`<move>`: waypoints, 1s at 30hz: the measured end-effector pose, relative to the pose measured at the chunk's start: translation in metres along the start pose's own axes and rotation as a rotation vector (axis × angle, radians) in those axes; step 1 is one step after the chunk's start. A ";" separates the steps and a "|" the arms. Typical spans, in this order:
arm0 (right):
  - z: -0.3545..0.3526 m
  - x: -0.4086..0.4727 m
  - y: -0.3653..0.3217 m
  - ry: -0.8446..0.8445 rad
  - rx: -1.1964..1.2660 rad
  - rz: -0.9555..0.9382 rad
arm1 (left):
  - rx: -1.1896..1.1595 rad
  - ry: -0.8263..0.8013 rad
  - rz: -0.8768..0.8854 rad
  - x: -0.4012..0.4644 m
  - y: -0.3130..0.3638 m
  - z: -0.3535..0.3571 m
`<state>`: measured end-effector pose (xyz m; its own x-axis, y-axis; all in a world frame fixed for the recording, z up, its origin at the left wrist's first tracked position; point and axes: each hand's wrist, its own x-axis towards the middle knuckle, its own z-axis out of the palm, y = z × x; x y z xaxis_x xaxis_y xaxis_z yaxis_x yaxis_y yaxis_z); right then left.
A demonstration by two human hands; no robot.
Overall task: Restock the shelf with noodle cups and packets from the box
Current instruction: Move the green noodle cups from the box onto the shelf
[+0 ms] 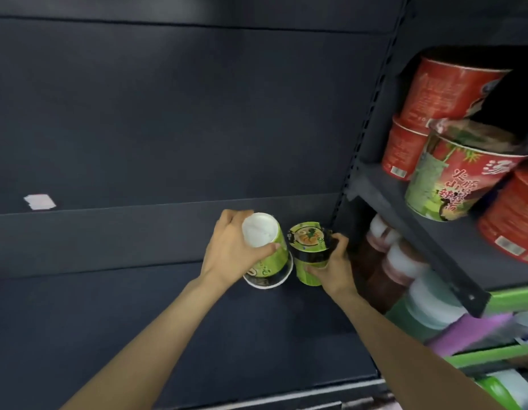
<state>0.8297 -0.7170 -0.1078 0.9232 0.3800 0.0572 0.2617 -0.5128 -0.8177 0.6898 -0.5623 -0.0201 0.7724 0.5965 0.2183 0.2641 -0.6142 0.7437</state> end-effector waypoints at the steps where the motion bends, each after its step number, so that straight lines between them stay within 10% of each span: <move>1: 0.002 0.002 0.007 -0.019 -0.029 -0.002 | 0.001 -0.001 -0.004 -0.001 -0.001 0.002; 16: -0.009 -0.005 0.034 0.165 -0.915 -0.493 | 0.020 0.006 -0.026 -0.013 -0.002 0.017; 30: 0.000 0.003 0.023 0.075 -1.023 -0.299 | -0.067 0.043 -0.056 -0.014 -0.009 0.017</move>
<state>0.8388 -0.7275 -0.1262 0.7884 0.5666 0.2394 0.5597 -0.8223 0.1031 0.6862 -0.5741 -0.0408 0.7318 0.6511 0.2014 0.2653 -0.5443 0.7958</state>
